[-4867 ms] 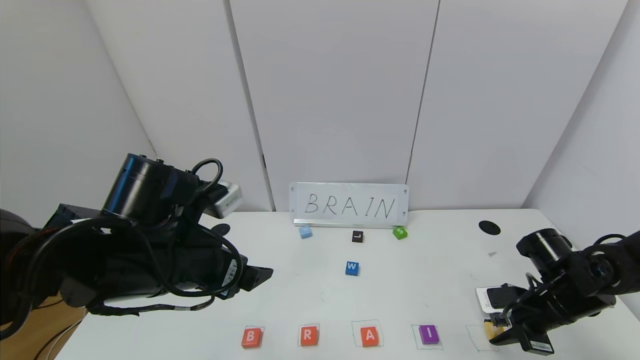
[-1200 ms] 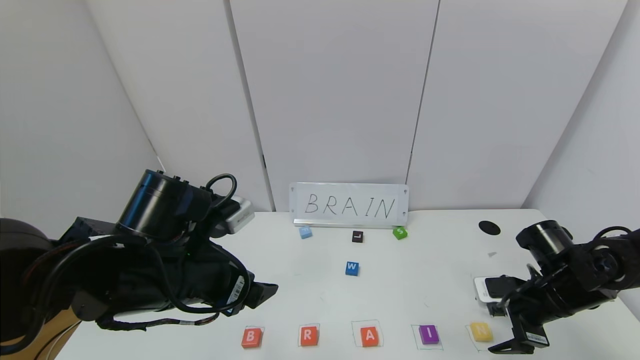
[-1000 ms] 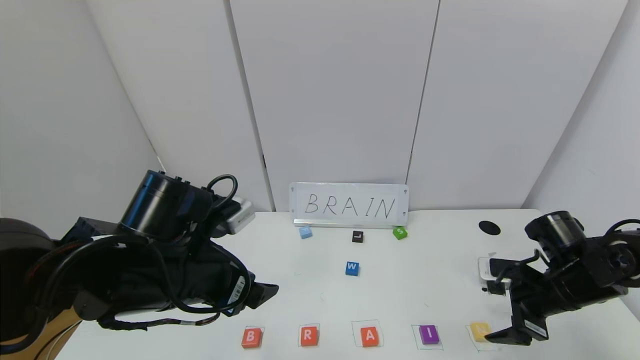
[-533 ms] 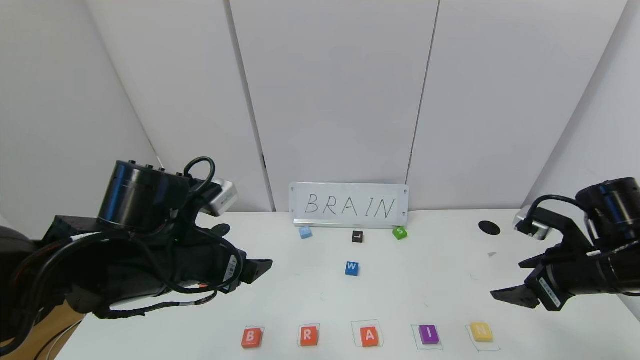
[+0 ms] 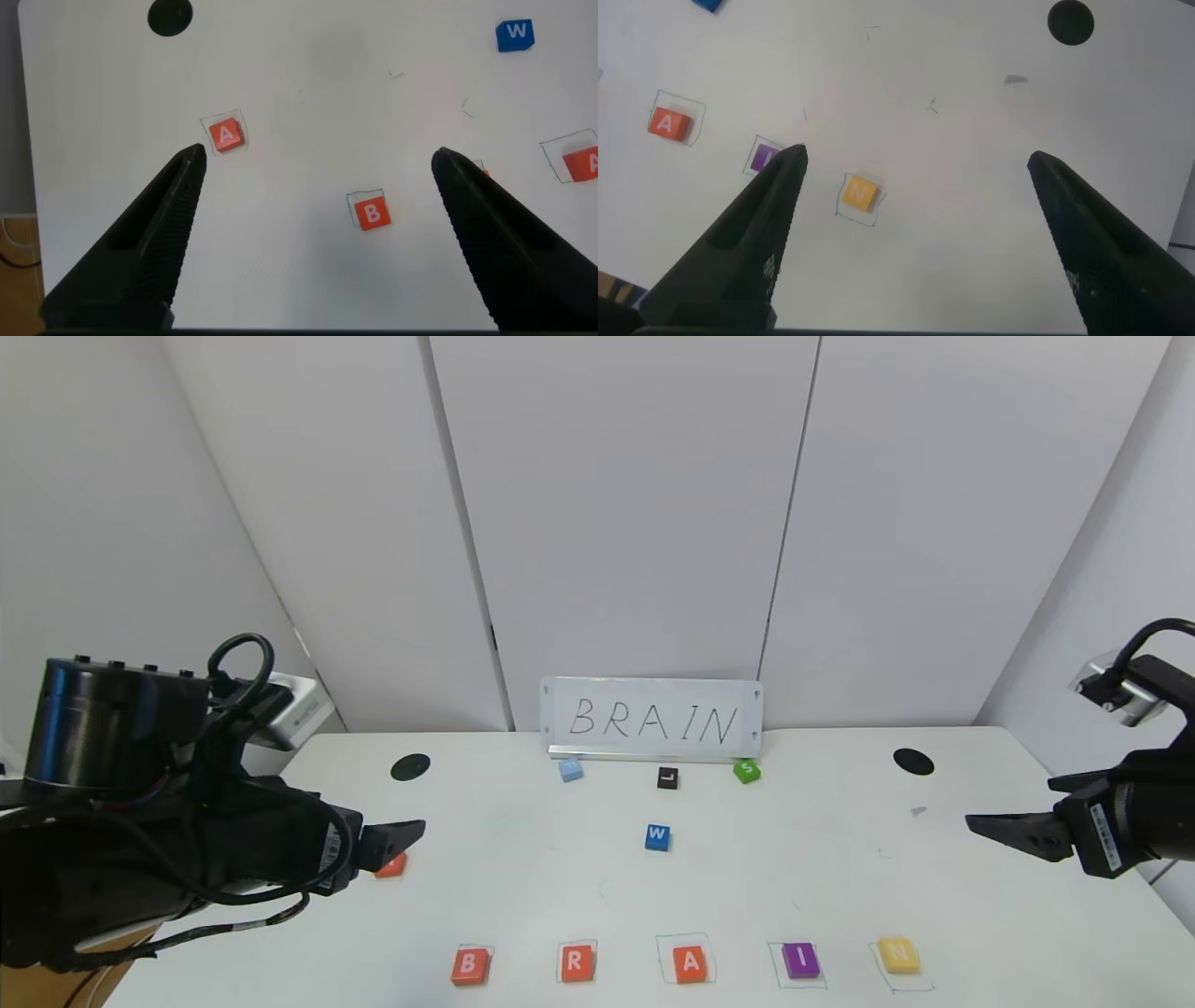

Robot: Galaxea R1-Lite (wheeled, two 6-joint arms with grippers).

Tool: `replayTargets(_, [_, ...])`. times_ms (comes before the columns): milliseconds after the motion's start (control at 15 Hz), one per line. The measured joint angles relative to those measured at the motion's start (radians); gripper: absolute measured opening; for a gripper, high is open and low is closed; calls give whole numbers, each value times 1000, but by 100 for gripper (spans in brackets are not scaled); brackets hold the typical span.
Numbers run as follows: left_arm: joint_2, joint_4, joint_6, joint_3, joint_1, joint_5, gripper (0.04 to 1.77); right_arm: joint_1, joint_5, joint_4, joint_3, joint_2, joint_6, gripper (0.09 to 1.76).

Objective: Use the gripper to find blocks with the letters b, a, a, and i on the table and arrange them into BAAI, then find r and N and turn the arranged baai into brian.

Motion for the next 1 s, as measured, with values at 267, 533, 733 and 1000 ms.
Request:
replayTargets(267, [-227, 23, 33, 45, 98, -11, 172, -102, 27, -21, 39, -232, 62, 170])
replayTargets(533, [-597, 147, 65, 83, 138, -40, 172, -161, 127, -26, 114, -578, 97, 170])
replayTargets(733, [-845, 291, 94, 74, 148, -54, 172, -136, 168, 11, 156, -799, 103, 170])
replayTargets(1000, [-1059, 375, 138, 40, 154, 7, 172, -43, 171, 111, 172, -1025, 91, 170])
